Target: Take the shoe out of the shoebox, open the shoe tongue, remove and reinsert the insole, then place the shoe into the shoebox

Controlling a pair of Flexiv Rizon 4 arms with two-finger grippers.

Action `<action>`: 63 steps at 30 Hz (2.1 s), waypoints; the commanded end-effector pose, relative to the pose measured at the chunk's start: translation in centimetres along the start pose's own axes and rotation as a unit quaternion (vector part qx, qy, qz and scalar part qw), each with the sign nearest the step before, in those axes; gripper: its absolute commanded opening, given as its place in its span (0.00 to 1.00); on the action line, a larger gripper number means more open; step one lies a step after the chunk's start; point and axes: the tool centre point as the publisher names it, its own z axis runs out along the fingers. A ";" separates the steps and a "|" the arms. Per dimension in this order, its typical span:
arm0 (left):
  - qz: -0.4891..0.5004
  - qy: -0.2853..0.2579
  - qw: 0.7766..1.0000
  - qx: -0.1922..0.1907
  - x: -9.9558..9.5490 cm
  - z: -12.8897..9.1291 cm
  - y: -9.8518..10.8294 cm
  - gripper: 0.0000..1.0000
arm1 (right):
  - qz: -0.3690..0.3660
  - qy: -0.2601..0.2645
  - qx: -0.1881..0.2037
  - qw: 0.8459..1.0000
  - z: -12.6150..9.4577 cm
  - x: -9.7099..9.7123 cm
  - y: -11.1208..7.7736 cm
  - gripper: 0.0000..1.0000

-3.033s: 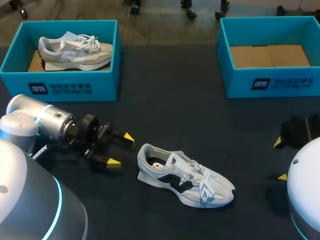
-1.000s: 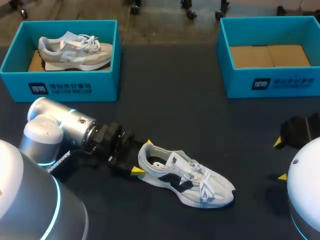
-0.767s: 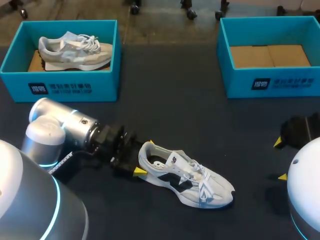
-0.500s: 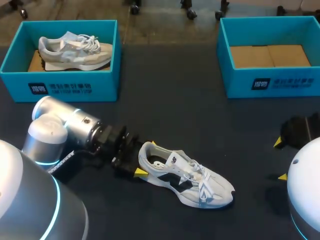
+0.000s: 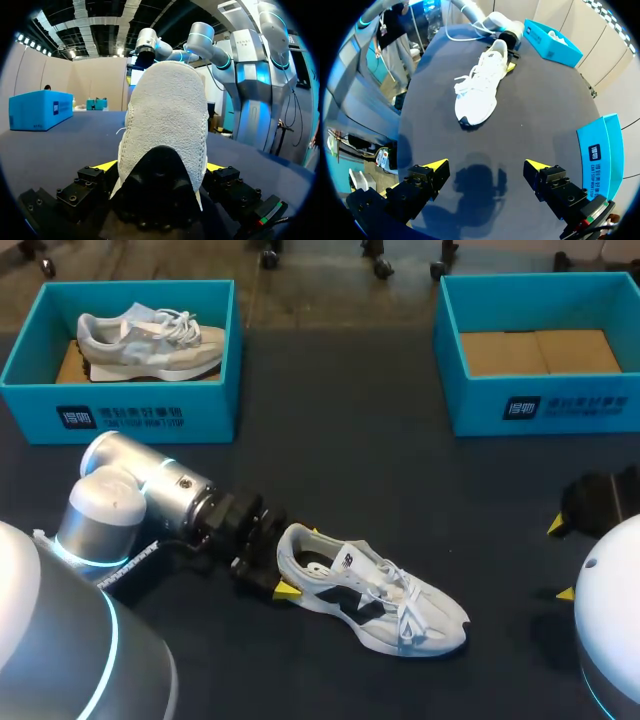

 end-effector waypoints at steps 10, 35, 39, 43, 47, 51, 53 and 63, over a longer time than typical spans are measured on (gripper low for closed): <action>-0.003 0.003 1.000 0.005 0.0 -0.3 -0.3 1.00 | 0.000 -0.002 0.001 1.000 0.0 0.2 0.0 1.00; -0.004 -0.022 0.999 0.025 -0.6 0.5 0.2 0.00 | 0.000 -0.002 0.001 1.000 0.0 0.2 0.0 1.00; -0.003 -0.060 0.997 0.041 -0.2 -0.1 -0.1 0.00 | 0.000 -0.002 0.001 1.000 0.0 0.2 0.0 1.00; -0.007 -0.097 0.994 0.059 -0.1 -0.6 -0.3 0.00 | 0.000 -0.002 0.001 1.000 0.0 0.2 0.0 1.00; -0.012 -0.121 0.991 0.061 -0.2 -0.8 -0.2 0.00 | 0.000 -0.002 0.001 1.000 0.0 0.2 0.0 1.00; -0.019 -0.144 0.988 0.057 -0.1 -1.0 -0.1 0.00 | 0.000 -0.002 0.001 1.000 0.0 0.2 0.0 1.00; -0.022 -0.142 0.988 0.055 -0.1 -1.1 -0.1 0.00 | 0.000 -0.002 0.001 1.000 0.0 0.2 0.0 1.00; -0.027 -0.154 0.987 0.037 0.5 -0.5 0.1 0.00 | 0.000 -0.002 0.001 1.000 0.0 0.2 0.0 1.00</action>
